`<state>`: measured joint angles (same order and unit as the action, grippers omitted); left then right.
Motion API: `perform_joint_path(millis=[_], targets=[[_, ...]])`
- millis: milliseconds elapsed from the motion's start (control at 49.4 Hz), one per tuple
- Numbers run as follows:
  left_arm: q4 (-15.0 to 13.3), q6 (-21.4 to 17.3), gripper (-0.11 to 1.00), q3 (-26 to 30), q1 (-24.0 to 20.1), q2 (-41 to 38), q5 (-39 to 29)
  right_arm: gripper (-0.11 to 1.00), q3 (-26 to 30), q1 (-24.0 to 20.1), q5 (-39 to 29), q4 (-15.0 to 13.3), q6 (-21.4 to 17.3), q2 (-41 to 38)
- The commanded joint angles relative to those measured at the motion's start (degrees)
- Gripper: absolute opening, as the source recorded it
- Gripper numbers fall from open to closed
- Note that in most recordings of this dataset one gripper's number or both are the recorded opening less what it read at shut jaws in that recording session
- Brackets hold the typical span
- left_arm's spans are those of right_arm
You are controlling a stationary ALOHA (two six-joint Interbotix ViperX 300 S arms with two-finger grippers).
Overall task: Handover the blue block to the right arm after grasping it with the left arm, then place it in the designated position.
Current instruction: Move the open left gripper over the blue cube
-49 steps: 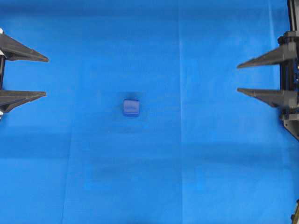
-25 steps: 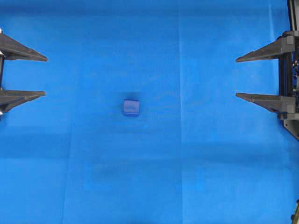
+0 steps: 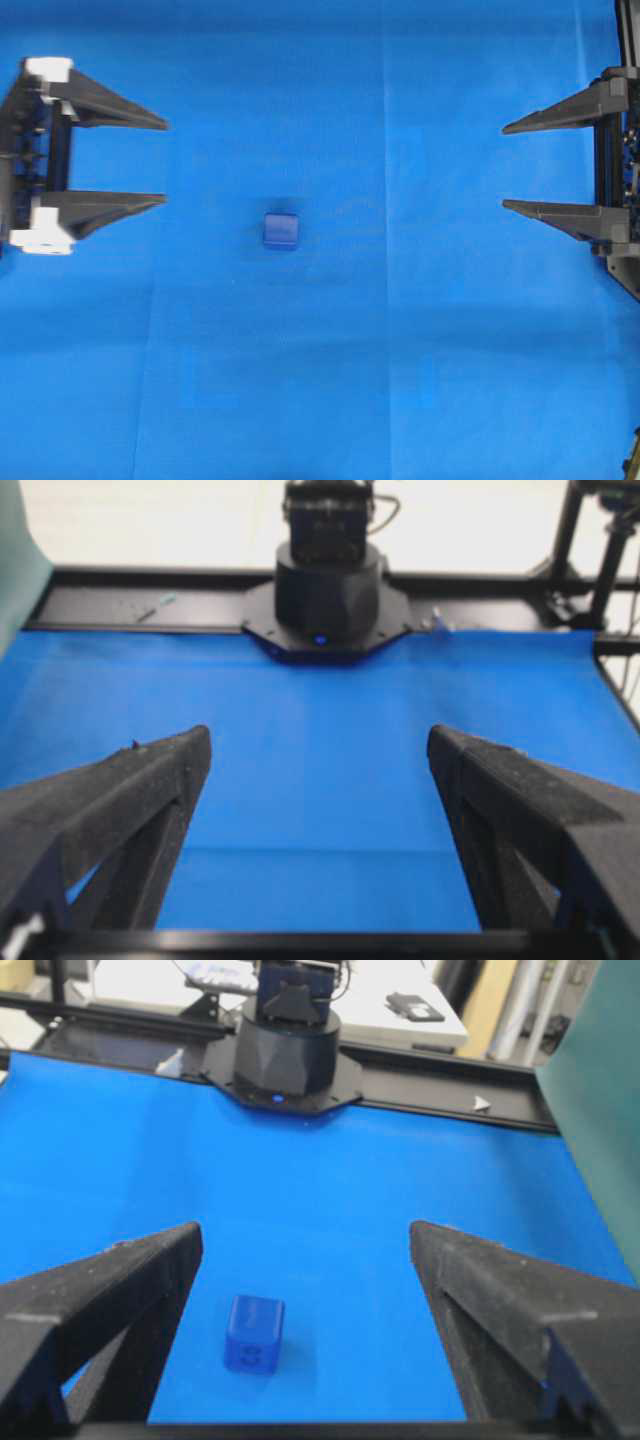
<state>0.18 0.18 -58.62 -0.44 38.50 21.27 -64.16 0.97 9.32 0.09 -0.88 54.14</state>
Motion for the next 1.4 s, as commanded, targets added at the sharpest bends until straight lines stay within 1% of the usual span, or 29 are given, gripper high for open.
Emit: perform_joint_path(millis=[0,243,385,750,932,1013,1094,1236,1357,1378], targets=[[0.09,0.09,0.93,4.13,-0.09,-3.34,0.7,0.98,1.76,0.09,0.53,0.09,0.0,-0.44],[0.09,0.0,0.93,10.55,-0.44,-11.87,0.35,0.98,1.76,0.09,0.53,0.09,-0.09,-0.44],[0.09,0.0,0.93,13.54,-0.88,-15.21,-0.97,0.98,1.76,0.09,0.53,0.09,0.0,-0.44],[0.0,0.18,0.93,14.77,-1.05,-16.35,-2.29,0.98,1.76,0.18,0.26,0.18,-0.09,-0.44],[0.09,0.97,0.93,15.47,-1.05,-16.52,-5.01,0.98,1.76,0.18,0.26,0.09,-0.09,-0.44],[0.0,1.67,0.93,16.61,-1.05,-16.61,-8.26,0.98,1.76,0.09,0.26,0.18,-0.09,-0.44],[0.09,2.46,0.93,18.63,-0.97,-16.79,-13.18,0.98,1.76,0.18,0.26,0.09,-0.09,-0.44],[0.09,2.72,0.93,23.12,-0.97,-17.67,-24.35,0.98,1.76,0.09,0.18,0.09,-0.09,-0.44],[0.0,2.72,0.93,27.25,-1.05,-19.78,-33.75,0.98,1.76,0.18,0.18,0.09,-0.09,-0.44],[0.09,2.72,0.93,28.48,-1.05,-20.48,-36.12,0.98,1.76,0.18,0.18,0.09,-0.09,-0.44]])
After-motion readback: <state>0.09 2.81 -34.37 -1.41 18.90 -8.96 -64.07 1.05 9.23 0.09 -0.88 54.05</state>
